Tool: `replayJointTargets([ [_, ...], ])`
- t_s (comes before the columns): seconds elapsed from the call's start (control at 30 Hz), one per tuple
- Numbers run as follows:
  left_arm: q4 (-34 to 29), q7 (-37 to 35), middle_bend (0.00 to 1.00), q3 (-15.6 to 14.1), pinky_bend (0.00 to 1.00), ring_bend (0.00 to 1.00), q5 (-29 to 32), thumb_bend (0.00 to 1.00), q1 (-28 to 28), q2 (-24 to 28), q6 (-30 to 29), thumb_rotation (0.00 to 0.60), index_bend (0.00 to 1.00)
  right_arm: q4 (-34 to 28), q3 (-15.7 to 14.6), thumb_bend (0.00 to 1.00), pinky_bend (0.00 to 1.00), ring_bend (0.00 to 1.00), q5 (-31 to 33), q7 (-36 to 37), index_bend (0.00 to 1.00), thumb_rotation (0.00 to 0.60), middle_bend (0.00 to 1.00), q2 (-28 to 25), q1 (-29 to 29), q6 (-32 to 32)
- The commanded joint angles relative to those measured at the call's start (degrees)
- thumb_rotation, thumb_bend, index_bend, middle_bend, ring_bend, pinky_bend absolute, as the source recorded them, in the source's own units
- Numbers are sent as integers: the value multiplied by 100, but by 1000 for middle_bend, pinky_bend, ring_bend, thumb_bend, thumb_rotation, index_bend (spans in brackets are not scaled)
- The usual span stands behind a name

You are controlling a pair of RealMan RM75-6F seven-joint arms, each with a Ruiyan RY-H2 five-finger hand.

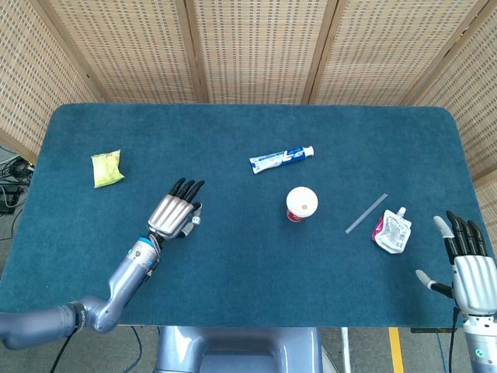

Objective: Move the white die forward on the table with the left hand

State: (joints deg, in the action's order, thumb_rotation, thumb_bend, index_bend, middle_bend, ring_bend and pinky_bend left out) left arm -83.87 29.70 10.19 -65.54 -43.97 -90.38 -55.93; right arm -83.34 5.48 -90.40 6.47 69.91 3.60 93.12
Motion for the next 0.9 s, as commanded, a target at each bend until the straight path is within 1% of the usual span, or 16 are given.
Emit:
replayJointTargets([
  [0.03,-322,-141,0,191,0,0,-57,406,16,313,-141,600,531,-5,-2,77,0,0,-6,-8,50,600,0,0,2,-1],
  [0.13,-494,-116,0,247,0,0,-43,406,-10,497,-154,600,513,-11,-2,77,0,0,-7,-7,50,600,0,-3,0,5],
  [0.23,-546,-91,0,248,0,0,0,405,-33,539,-150,600,478,-16,-2,77,0,0,-7,0,50,600,0,-8,-1,6],
  [0.33,-553,-71,0,234,0,0,57,401,-62,530,-128,600,392,-18,0,77,0,0,-6,3,50,600,0,-12,-4,12],
  [0.43,-543,-32,0,213,0,0,46,395,-75,498,-169,600,220,-21,1,78,0,0,-5,11,50,600,0,-18,-9,20],
  [0.5,-542,-2,0,192,0,0,35,388,-78,482,-208,600,86,-25,1,77,0,0,1,19,50,600,0,-22,-11,17],
  [0.57,-547,14,0,182,0,0,41,384,-82,479,-229,600,25,-28,0,77,0,0,0,19,50,600,0,-26,-11,15],
  [0.63,-557,25,0,174,0,0,54,383,-81,484,-257,600,8,-33,-1,77,0,0,-8,16,50,600,0,-27,-10,21],
  [0.9,-691,-30,0,84,0,0,-59,383,11,568,-458,600,7,-45,-17,77,0,0,-21,-18,50,600,0,-23,-6,2],
])
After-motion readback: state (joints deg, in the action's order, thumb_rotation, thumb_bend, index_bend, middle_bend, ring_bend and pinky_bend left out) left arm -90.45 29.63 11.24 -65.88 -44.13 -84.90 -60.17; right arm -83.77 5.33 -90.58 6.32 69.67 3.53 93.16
